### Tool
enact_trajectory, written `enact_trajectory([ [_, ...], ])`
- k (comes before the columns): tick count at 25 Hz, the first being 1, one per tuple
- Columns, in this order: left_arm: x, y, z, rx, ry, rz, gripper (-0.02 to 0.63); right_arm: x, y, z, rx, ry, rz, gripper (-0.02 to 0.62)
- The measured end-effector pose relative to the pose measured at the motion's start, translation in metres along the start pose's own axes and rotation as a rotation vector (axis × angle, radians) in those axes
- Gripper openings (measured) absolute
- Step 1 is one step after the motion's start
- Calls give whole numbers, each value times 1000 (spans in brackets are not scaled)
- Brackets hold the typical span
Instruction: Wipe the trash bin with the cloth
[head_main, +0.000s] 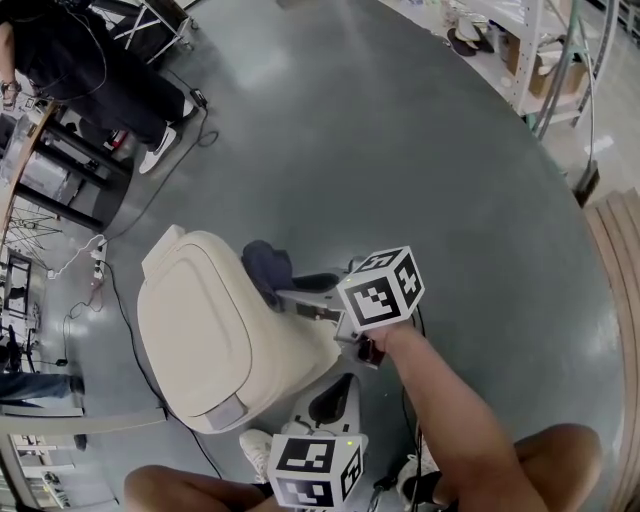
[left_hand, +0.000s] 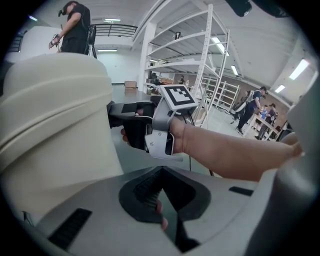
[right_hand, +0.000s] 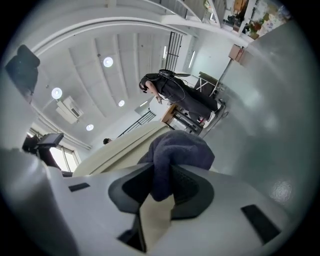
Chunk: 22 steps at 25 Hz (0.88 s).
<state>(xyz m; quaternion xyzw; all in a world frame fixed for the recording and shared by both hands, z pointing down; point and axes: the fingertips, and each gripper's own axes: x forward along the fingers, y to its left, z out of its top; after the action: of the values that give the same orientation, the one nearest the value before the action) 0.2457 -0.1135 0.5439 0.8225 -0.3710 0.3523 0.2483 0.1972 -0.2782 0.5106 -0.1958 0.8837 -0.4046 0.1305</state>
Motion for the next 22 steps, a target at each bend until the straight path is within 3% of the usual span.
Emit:
enact_trajectory([
  [9,5,9,-18,-33,49,-1,0,7,-42,-24,73,51,-43,92],
  [22,12,7,-40,16,82,-15,0,3,-114,-92,261,122,-163,92],
])
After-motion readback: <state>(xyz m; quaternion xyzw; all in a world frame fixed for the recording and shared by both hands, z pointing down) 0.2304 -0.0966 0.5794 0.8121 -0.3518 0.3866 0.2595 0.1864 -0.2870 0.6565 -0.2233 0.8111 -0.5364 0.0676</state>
